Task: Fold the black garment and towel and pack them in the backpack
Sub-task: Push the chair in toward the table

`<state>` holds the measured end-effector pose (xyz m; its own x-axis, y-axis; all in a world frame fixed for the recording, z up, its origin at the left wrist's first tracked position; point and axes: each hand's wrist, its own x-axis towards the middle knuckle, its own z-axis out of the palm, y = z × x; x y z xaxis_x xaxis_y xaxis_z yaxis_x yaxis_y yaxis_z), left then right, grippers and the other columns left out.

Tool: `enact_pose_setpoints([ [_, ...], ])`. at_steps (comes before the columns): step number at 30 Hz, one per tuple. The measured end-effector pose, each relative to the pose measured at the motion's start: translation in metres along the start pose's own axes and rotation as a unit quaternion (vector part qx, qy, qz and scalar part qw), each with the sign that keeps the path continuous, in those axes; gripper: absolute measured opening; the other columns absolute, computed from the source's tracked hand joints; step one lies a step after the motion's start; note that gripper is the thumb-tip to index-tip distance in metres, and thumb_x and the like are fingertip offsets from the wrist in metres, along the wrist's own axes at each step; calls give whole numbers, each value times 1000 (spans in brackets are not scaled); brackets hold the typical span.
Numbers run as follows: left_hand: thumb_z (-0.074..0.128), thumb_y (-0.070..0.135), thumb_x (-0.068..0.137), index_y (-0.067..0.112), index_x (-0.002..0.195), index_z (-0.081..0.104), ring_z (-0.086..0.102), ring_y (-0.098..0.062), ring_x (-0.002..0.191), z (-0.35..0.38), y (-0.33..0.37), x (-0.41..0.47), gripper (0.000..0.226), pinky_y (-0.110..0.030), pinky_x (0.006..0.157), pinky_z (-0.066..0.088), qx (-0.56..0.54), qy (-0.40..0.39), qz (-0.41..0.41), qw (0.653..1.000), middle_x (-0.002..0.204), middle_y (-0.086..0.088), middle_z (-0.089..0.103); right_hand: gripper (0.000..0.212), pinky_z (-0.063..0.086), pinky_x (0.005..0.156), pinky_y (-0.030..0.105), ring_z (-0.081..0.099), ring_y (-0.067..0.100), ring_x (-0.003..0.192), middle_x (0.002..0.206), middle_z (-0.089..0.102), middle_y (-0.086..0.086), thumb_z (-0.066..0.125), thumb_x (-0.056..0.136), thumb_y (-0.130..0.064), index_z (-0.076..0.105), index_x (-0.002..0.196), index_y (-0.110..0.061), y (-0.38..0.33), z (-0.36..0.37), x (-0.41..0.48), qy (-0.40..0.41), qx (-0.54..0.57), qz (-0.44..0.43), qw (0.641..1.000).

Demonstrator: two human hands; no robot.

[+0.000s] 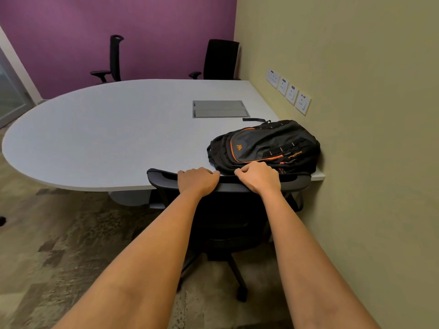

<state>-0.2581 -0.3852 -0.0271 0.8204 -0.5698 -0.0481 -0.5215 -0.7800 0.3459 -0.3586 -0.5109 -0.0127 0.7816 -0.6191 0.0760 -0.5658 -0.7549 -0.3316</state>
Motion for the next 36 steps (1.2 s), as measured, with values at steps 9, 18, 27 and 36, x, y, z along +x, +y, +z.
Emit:
enact_pose_setpoints([
  [9,23,41,94,18,88,68,51,-24,82,12,25,33,51,-37,89,31,22,13,7,1000,87,-4,63,35,39,74,34,61,31,92,94,69,6,44,90,-44,74,93,-27,24,-12,36,7,-5,3,1000],
  [18,23,41,95,20,93,68,49,-23,83,12,36,58,50,-37,93,30,25,8,9,1000,92,-6,64,35,38,73,33,61,29,94,97,68,4,42,91,-45,74,92,-29,33,-12,63,-14,-19,-1,1000],
  [27,23,42,95,23,95,69,55,-25,91,15,50,81,49,-37,93,31,25,11,-8,1000,99,-6,66,35,41,78,35,60,32,92,93,67,6,43,87,-43,73,81,-26,46,-12,89,-20,0,-20,1000],
  [36,24,44,94,24,97,69,57,-25,92,16,50,92,50,-36,90,31,40,18,-46,998,100,-5,67,37,42,76,37,52,29,73,85,66,7,42,88,-41,65,68,-20,50,-4,102,-15,21,-33,999],
])
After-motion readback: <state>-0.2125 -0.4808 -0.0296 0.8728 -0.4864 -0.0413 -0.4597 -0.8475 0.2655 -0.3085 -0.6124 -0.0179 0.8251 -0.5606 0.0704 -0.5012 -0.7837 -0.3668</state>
